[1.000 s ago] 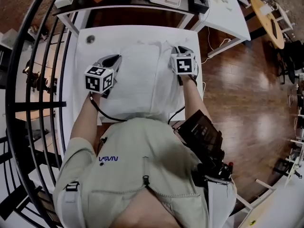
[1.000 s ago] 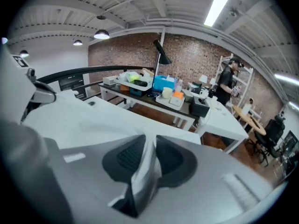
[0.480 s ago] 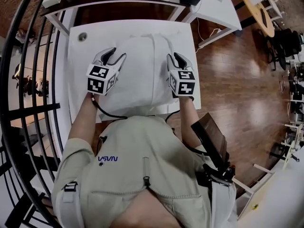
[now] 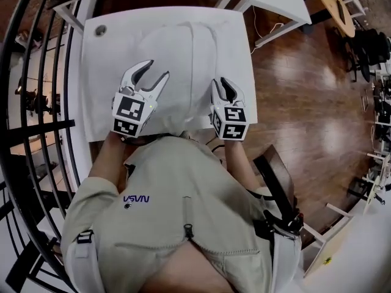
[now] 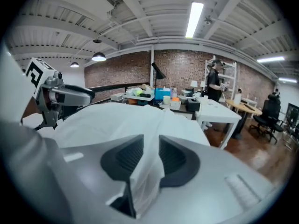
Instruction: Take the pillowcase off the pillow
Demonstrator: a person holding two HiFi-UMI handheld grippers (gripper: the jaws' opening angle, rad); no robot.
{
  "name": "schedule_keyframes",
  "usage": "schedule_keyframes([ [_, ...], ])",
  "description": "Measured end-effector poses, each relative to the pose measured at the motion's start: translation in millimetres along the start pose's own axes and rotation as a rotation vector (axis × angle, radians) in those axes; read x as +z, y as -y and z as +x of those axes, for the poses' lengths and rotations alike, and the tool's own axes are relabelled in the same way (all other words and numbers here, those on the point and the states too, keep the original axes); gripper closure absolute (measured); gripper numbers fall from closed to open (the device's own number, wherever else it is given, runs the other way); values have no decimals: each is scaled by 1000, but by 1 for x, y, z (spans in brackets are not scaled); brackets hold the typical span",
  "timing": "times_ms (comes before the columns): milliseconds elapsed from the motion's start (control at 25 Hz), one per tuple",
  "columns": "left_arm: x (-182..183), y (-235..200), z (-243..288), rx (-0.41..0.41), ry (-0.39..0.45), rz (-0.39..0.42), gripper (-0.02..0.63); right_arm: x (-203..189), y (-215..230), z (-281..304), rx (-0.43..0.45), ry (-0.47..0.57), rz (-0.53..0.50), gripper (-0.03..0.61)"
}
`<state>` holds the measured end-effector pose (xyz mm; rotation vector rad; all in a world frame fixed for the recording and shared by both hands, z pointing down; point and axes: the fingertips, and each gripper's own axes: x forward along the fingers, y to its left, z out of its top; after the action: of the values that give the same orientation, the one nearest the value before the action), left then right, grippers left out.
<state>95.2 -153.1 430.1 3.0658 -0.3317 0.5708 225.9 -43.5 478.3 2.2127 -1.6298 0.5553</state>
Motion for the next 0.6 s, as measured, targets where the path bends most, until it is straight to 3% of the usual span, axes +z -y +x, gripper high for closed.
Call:
schedule_keyframes([
  [280,-47,65,-8,50,-172,23,365,-30,-17,-32,155,13,-17,453],
  [480,-81,75,-19,150,-247,48,330,-75,-32,-37,242,-50,-46,433],
  [600,-105,77,-19,159,-298,69,310,-91,-46,-34,265,-96,-58,419],
])
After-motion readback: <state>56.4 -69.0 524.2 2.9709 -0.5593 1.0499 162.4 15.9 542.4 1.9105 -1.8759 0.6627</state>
